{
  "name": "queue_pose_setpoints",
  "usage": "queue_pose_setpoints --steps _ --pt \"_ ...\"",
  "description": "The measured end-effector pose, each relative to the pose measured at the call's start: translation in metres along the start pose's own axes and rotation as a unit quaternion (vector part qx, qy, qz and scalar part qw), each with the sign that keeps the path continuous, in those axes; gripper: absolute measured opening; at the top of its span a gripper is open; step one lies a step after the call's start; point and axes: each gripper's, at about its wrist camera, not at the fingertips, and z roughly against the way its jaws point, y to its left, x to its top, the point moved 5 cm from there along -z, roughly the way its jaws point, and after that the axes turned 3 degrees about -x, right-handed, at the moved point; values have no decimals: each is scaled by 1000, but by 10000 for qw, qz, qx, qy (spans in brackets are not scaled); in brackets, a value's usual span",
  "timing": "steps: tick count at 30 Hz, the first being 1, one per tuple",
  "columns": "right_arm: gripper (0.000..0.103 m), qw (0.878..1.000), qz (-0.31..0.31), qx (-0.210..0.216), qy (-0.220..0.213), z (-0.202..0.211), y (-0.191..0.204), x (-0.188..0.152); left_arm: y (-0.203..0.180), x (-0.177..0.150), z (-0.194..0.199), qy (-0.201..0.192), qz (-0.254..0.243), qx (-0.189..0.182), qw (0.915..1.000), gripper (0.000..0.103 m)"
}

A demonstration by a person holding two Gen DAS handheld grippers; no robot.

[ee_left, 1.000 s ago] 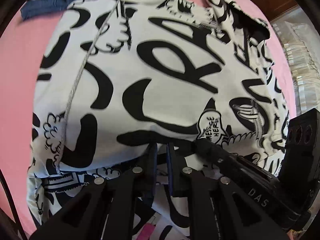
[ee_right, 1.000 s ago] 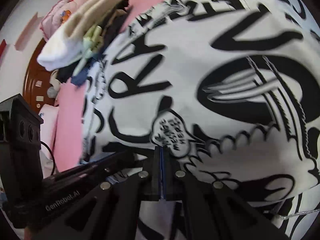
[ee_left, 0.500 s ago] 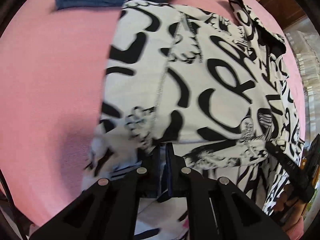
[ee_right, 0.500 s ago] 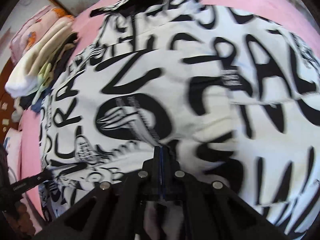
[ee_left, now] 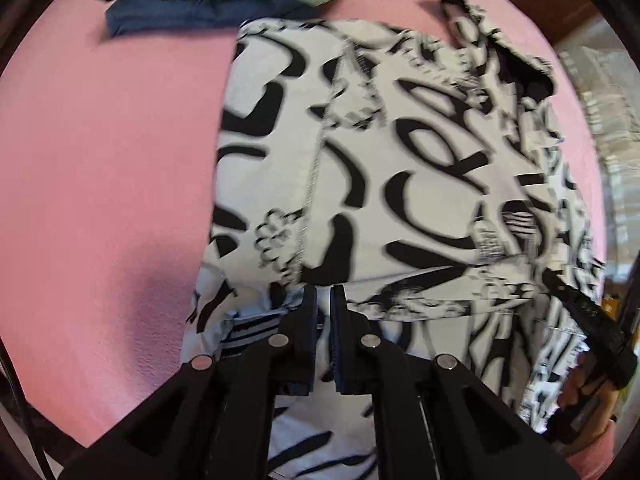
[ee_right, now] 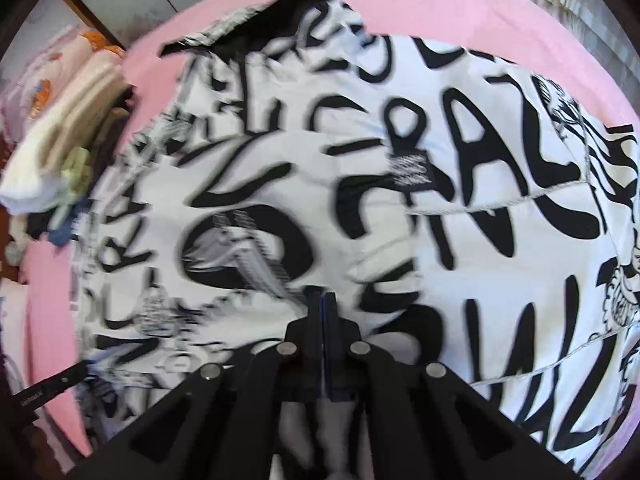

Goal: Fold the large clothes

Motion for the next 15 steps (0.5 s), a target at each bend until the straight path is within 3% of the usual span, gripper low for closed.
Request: queue_pose_setpoints --steps 6,12,15 --pt "0 9951 128 978 -48 10 56 2 -14 29 23 -287 -372 -197 9987 4" --pt "0 9788 176 2039 115 -19 138 5 -19 67 3 -329 -523 -395 9973 4" --pt "0 9765 395 2120 -20 -34 172 13 -24 85 -15 -261 -678 -534 9959 4"
